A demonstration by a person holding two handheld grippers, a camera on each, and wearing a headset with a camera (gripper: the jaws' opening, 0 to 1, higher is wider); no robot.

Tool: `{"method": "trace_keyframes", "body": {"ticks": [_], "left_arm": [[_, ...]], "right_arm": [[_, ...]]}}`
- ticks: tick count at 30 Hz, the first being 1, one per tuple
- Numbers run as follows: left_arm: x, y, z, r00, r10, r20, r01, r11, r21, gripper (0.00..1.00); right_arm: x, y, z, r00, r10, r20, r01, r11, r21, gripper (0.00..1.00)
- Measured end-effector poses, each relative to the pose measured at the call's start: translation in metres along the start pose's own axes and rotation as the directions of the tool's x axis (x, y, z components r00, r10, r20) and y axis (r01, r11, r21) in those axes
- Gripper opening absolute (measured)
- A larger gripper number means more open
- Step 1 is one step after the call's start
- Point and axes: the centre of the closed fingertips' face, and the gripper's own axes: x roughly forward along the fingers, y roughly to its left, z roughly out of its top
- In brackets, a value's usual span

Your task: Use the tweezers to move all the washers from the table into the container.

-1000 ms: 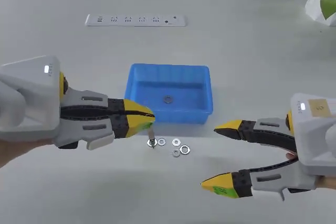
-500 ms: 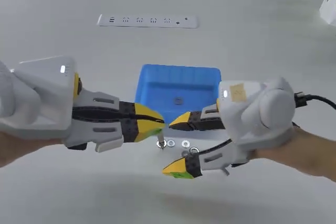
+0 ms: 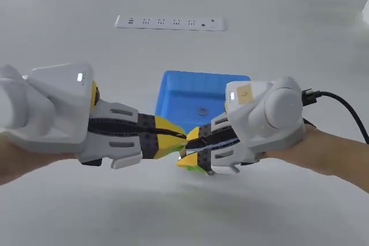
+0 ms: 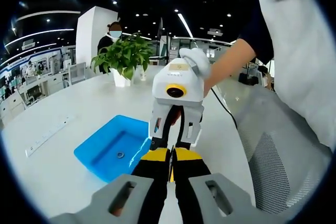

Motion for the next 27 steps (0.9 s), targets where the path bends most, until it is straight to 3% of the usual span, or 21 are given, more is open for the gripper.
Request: {"method": "trace_keyframes", "body": {"ticks": [8, 16, 27], "left_arm": [[0.000, 0.001, -0.001, 0.9994, 0.028, -0.019, -0.027, 0.999, 0.032, 0.05], [-0.004, 0.004, -0.003, 0.9978, 0.065, -0.004, -0.066, 0.996, -0.057, 0.07], [-0.014, 0.006, 0.000, 0.9949, 0.100, -0.001, -0.100, 0.992, -0.073, 0.19]], "right_arm": [[0.002, -0.002, -0.001, 0.9997, -0.022, -0.015, 0.021, 0.998, -0.067, 0.10], [0.002, -0.003, 0.000, 0.9992, -0.040, -0.002, 0.040, 0.997, -0.073, 0.09], [0.003, -0.005, 0.001, 0.9982, -0.060, 0.003, 0.060, 0.996, -0.058, 0.09]]}}
